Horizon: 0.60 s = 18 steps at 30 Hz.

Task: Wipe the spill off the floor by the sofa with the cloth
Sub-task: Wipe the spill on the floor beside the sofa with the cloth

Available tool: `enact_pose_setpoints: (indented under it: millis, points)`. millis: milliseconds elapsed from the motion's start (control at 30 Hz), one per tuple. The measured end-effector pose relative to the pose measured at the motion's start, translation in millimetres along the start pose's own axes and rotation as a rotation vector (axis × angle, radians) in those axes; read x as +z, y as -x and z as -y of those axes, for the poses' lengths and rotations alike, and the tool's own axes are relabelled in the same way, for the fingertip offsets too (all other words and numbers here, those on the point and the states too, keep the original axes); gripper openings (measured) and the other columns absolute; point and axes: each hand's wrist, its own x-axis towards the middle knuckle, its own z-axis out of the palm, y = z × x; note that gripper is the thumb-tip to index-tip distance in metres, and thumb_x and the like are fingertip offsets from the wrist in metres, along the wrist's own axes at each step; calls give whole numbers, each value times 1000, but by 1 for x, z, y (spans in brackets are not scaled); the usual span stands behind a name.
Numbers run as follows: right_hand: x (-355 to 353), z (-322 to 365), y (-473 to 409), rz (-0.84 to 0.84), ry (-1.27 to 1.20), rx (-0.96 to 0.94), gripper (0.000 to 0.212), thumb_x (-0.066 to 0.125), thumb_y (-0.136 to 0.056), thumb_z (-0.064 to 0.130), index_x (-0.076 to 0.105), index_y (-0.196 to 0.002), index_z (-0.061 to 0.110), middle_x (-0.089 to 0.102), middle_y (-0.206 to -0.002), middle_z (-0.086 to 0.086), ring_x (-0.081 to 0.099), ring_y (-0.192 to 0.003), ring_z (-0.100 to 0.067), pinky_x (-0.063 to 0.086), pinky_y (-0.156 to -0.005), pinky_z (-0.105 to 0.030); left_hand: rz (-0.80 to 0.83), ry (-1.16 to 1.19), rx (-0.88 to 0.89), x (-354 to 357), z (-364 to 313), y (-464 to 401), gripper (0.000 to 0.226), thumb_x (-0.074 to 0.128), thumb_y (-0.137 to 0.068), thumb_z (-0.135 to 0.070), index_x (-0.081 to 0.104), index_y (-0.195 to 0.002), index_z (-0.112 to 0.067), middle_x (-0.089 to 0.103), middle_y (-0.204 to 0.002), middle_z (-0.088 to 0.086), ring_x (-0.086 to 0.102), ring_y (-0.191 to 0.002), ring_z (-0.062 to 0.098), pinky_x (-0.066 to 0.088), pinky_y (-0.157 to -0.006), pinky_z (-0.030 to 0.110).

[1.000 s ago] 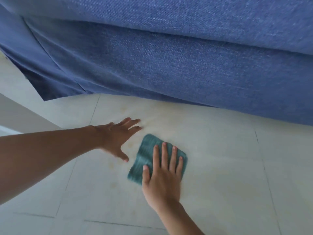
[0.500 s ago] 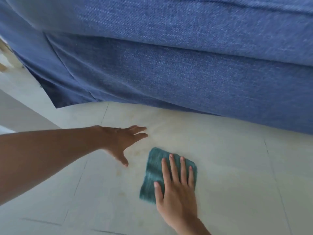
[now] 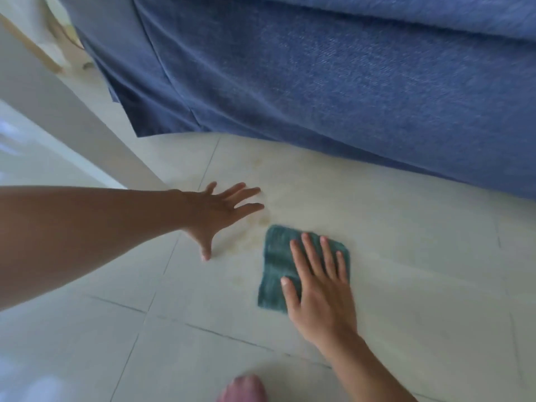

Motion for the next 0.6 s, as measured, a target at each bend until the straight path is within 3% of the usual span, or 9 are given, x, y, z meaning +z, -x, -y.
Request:
enact_pose_setpoints:
  millis: [67, 133, 200, 267, 333, 400, 533, 600]
  points:
    - [-1, -23, -9, -62, 9, 281, 71, 30, -96, 54, 29, -158, 19, 21, -168, -5, 16, -155, -33, 15, -123, -56, -17, 18, -19, -1, 2, 1, 154, 91, -56, -51, -28, -151, -29, -43, -155, 0, -28, -147, 28, 6, -117, 65]
    - [-2, -12, 13, -91, -4, 411, 73, 33, -95, 51, 34, -155, 9, 24, -166, -13, 20, -153, -40, 18, -121, -61, -31, 47, -58, 6, 5, 7, 155, 92, -56, -49, -28, -151, -29, -42, -155, -1, -27, -148, 27, 8, -117, 66]
    - [4, 20, 50, -72, -7, 294, 76, 42, -89, 49, 41, -151, 5, 30, -163, -19, 27, -149, -46, 22, -118, -64, -17, 61, -88, 14, 8, 11, 154, 92, -56, -49, -27, -151, -27, -41, -155, -1, -25, -149, 27, 11, -116, 67]
    - [7, 52, 67, -39, -36, 36, 80, 51, -82, 52, 46, -149, 8, 36, -160, -17, 33, -146, -46, 24, -115, -63, -9, 72, -115, 16, 12, 12, 155, 91, -55, -51, -28, -151, -25, -40, -155, 0, -23, -149, 25, 13, -115, 68]
    - [4, 58, 43, 13, -55, -232, 78, 52, -85, 53, 40, -154, 19, 30, -165, -6, 26, -152, -37, 18, -118, -58, 11, 65, -127, 11, 14, 12, 155, 90, -56, -53, -28, -151, -22, -39, -157, 3, -22, -150, 26, 14, -115, 69]
    - [2, 44, 4, 32, -39, -270, 71, 45, -93, 53, 32, -157, 26, 20, -168, 3, 17, -155, -28, 11, -123, -55, 14, 52, -124, 7, 14, 11, 153, 90, -58, -53, -26, -153, -21, -37, -158, 5, -21, -150, 28, 13, -115, 69]
    - [0, 11, -24, -69, -33, 221, 71, 35, -96, 49, 31, -157, 14, 23, -167, -10, 16, -154, -37, 12, -124, -56, -1, 86, -143, 9, 14, 13, 151, 90, -58, -51, -23, -154, -21, -35, -159, 5, -20, -150, 29, 13, -116, 68]
    - [3, 33, 4, -79, -61, 266, 73, 38, -94, 47, 34, -155, 5, 24, -165, -20, 18, -152, -44, 16, -122, -58, -13, 140, -160, 17, 18, 15, 154, 91, -55, -51, -24, -153, -23, -38, -158, 3, -16, -151, 27, 12, -116, 67]
